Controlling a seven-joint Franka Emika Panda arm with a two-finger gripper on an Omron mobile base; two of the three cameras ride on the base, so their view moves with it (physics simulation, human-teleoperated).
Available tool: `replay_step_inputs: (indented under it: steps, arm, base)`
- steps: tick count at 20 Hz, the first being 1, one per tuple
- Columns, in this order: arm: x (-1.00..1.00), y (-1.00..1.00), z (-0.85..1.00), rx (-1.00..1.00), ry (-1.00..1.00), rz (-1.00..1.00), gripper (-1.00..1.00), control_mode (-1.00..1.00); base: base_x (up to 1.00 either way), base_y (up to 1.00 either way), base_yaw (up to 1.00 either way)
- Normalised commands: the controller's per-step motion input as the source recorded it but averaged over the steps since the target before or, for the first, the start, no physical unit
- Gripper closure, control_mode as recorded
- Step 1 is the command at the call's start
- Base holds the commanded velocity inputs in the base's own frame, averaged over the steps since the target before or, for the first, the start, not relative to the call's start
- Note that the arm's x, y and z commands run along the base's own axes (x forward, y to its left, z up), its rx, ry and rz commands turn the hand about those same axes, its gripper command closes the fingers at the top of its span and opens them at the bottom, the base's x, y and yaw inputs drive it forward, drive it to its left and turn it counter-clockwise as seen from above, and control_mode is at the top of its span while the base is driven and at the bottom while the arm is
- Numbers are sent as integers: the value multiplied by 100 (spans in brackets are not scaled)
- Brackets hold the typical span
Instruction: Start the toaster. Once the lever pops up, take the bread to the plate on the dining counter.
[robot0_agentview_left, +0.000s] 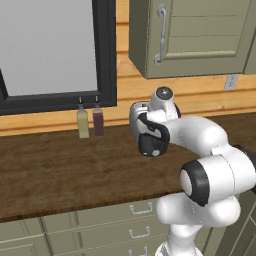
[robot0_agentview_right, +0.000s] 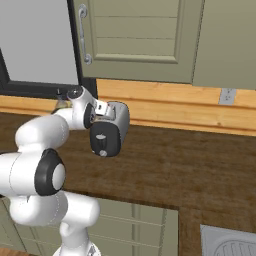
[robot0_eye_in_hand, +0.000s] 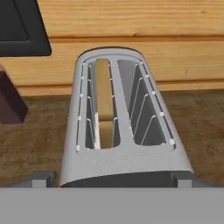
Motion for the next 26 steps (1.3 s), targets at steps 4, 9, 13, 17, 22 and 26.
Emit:
replay_step_inputs:
  steps: [4,9,13,17,22,26]
  arm:
    - [24,4,-24,0,0,0,-100,-100]
    - [20,0,-15,0,0,0,-100,-100]
    - [29,0,-7,0,0,0,-100,-100]
    - [33,1,-4,0,0,0,-100,-100]
    - [30,3,-11,0,0,0,-100,-100]
    - [20,3,-21,0,0,0,-100,-100]
  base:
    - [0,0,0]
    - [0,0,0]
    - [0,0,0]
    - [0,0,0]
    - [0,0,0]
    - [0,0,0]
